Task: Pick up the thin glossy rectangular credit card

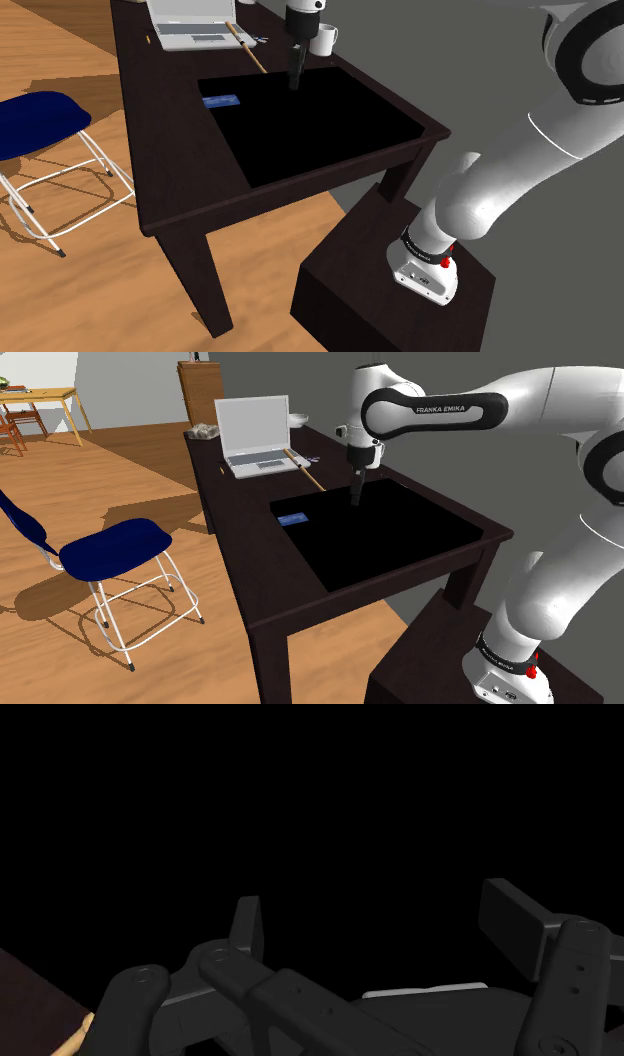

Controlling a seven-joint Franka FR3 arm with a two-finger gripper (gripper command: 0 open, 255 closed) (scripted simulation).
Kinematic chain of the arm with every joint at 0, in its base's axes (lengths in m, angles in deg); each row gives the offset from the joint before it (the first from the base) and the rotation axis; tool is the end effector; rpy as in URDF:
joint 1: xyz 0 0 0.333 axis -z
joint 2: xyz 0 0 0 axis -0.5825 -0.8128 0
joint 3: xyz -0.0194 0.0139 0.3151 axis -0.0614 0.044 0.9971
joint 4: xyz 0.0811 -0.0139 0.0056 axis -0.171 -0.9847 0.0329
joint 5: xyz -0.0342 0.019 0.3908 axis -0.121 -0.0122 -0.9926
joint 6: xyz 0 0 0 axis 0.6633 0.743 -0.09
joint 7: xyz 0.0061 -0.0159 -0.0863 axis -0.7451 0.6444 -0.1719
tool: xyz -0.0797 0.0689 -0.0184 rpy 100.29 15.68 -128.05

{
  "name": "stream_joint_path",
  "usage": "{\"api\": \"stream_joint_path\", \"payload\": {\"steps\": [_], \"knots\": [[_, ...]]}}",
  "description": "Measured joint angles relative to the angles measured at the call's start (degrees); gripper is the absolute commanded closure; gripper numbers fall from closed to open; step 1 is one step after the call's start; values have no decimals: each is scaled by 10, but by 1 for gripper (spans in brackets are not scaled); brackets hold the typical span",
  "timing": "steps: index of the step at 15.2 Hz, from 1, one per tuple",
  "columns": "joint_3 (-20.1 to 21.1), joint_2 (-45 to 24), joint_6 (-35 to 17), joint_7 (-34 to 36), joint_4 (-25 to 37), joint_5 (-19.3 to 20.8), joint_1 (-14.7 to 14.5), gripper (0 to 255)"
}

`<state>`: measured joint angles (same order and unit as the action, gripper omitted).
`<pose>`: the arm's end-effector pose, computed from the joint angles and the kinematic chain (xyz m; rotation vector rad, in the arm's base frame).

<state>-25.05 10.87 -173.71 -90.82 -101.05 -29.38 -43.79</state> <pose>0.4738 0.0711 0.5943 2.9748 0.8321 0.0417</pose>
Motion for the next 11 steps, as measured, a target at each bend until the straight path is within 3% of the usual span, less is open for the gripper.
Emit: {"api": "stream_joint_path", "payload": {"steps": [11], "knots": [[38, -219, 16, -130, 222, -10, -48, 0]]}}
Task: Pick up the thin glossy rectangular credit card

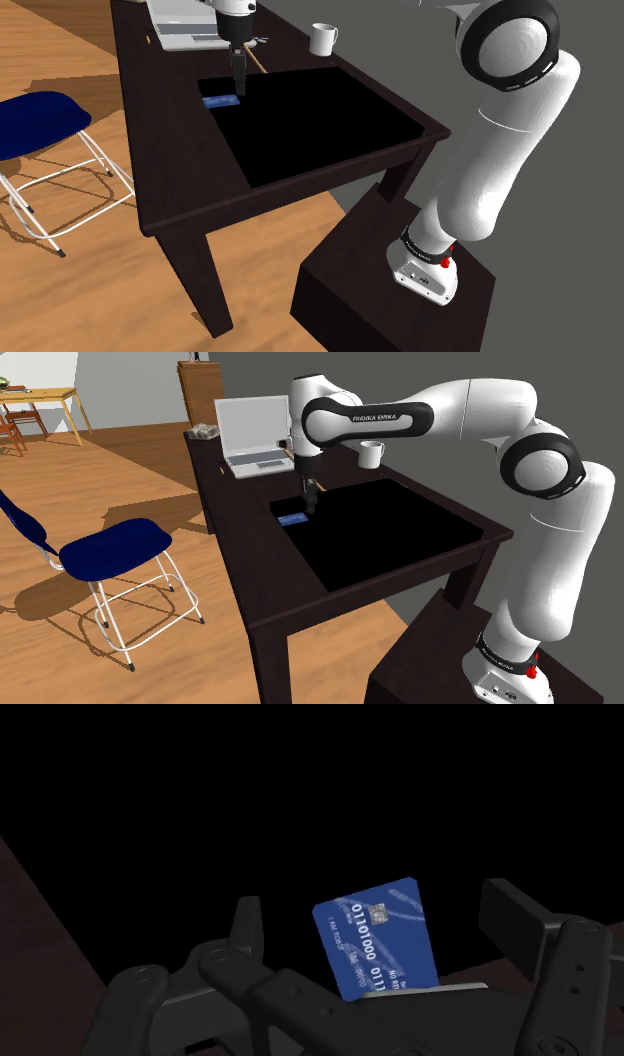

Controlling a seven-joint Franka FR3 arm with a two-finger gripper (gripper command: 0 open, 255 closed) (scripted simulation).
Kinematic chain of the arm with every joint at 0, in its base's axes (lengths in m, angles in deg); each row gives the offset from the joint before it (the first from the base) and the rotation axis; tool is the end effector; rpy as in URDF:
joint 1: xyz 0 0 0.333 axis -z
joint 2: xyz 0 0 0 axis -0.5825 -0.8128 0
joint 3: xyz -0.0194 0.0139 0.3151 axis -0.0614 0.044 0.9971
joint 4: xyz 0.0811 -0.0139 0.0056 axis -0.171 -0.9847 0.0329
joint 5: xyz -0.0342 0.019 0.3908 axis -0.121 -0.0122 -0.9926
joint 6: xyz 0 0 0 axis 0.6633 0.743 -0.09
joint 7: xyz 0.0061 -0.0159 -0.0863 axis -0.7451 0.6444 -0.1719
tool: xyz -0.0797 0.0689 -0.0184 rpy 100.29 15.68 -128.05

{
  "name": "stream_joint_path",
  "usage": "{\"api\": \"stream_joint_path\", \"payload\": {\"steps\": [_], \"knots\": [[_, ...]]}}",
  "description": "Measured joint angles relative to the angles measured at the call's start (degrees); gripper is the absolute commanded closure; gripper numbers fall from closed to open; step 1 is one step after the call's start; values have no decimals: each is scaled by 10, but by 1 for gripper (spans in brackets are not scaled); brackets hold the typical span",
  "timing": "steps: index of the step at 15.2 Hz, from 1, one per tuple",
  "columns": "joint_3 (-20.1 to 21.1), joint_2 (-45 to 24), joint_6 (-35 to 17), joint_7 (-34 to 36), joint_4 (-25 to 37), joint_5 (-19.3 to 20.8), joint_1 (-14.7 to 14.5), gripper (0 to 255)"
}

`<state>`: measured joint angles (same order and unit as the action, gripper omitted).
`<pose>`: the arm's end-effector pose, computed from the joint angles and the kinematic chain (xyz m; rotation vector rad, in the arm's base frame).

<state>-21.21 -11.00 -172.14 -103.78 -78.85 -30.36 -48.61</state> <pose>0.5719 0.1760 0.5724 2.7966 1.3855 0.0134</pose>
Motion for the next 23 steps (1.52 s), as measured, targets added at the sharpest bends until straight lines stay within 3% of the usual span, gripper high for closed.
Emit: {"api": "stream_joint_path", "payload": {"steps": [6, 14, 15, 23], "knots": [[29, -114, 40, -60, 146, 9, -30, 0], [33, -120, -13, -70, 106, 10, -33, 0], [33, -119, -16, -69, 105, 11, -33, 255], [30, -123, -26, -71, 120, 17, -30, 255]]}}
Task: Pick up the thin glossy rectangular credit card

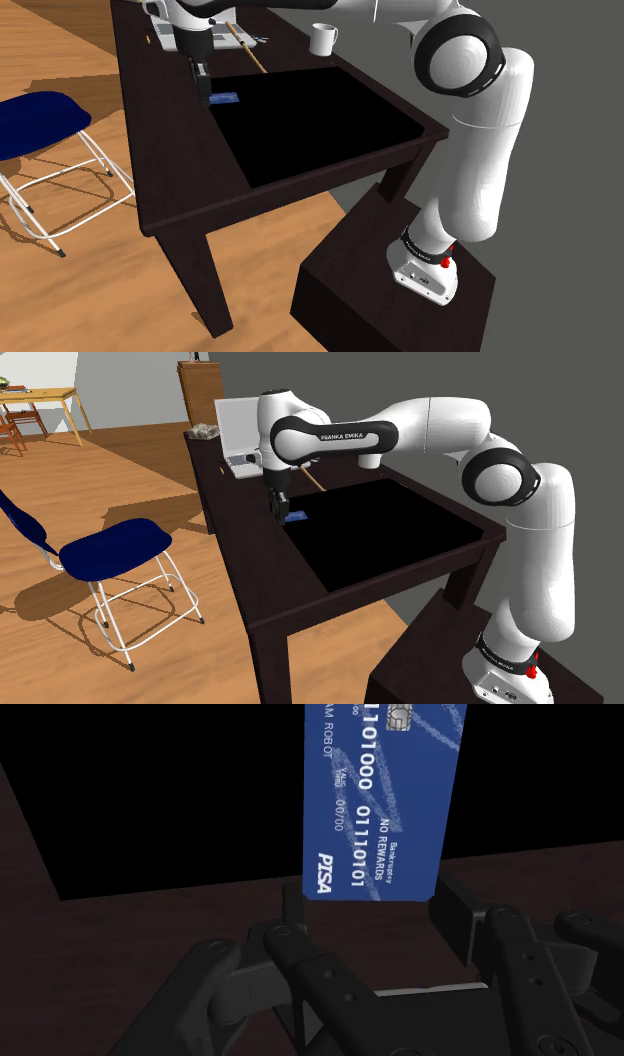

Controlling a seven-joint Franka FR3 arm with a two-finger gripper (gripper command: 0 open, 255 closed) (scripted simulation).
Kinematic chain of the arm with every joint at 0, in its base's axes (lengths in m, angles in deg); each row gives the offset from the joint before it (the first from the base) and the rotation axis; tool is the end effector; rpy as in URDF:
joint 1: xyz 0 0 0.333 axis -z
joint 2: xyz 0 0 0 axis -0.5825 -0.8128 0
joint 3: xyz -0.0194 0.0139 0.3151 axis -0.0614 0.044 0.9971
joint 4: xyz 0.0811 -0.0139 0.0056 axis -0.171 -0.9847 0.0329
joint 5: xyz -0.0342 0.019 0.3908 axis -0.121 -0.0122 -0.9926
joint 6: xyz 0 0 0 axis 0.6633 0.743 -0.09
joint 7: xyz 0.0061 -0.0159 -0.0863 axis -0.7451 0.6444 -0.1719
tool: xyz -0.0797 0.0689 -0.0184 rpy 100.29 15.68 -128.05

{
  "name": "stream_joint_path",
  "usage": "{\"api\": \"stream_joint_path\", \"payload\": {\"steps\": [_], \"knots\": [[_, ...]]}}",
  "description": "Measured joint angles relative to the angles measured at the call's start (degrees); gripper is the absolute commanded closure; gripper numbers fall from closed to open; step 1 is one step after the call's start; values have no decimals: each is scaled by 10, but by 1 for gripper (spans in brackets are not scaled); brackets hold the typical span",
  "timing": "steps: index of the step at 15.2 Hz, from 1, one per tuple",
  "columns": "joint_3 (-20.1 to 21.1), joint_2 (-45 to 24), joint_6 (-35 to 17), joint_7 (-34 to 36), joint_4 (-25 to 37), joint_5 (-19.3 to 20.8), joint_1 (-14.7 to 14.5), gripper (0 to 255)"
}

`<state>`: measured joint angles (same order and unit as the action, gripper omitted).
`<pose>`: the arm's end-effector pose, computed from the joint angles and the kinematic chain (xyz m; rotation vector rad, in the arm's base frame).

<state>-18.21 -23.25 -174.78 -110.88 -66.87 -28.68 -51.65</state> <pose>0.6159 0.2490 0.5436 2.6192 1.6904 0.0815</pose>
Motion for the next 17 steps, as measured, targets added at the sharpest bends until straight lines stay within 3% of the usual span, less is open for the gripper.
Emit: {"api": "stream_joint_path", "payload": {"steps": [4, 8, 17], "knots": [[0, 0, 1, 1, 0, -2, 0, 255], [3, -6, 45, 0, 22, -6, -3, 255], [4, -35, 133, 1, 134, -3, -9, 255]]}}
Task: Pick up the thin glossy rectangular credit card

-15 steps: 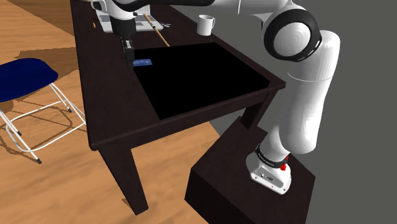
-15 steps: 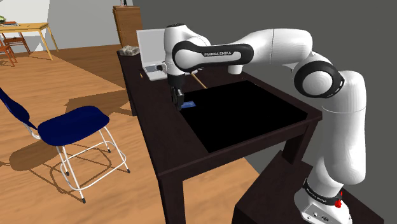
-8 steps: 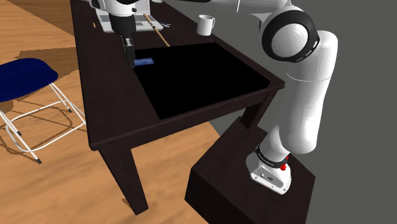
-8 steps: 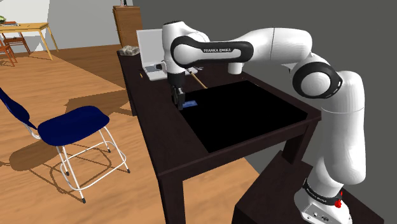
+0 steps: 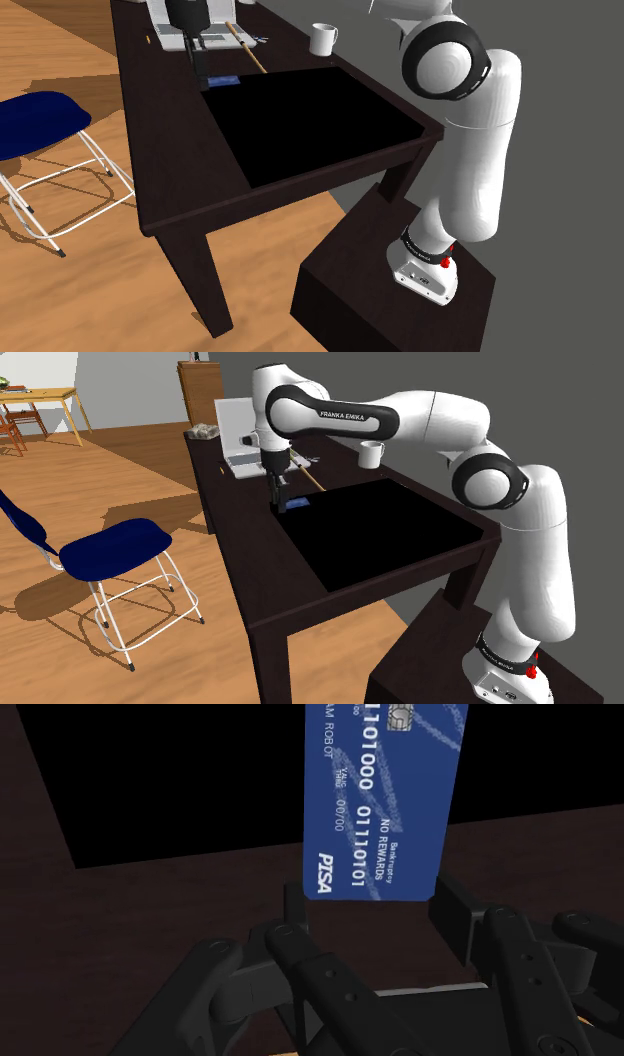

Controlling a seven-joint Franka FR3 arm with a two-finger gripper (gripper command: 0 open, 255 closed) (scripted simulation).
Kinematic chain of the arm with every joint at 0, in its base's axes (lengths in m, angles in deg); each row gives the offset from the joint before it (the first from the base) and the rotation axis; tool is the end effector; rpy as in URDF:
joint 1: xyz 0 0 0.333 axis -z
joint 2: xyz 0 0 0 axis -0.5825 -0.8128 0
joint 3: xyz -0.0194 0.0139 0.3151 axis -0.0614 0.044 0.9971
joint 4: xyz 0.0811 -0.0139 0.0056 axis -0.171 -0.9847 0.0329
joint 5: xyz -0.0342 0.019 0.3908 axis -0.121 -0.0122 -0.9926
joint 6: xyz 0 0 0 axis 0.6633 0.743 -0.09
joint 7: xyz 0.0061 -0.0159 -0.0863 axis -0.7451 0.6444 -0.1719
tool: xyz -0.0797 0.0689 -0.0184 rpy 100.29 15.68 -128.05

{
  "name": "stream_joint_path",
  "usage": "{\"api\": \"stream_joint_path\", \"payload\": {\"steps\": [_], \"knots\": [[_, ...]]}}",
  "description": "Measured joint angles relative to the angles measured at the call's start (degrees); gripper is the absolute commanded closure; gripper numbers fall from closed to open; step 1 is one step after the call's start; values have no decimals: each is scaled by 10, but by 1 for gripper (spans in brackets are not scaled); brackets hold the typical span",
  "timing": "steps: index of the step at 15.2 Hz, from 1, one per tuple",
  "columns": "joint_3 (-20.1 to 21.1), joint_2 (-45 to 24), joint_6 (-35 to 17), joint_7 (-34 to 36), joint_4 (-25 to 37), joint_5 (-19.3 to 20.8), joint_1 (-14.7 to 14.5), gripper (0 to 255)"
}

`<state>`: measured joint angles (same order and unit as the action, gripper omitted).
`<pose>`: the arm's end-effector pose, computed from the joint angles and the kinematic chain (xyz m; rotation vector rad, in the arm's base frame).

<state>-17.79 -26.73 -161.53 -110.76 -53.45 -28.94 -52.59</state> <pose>0.6105 0.2552 0.5940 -2.6324 -1.7141 0.0028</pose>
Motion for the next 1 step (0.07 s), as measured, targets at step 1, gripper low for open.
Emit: {"api": "stream_joint_path", "payload": {"steps": [1], "knots": [[0, -1, 5, 0, 6, 0, 0, 255]]}}
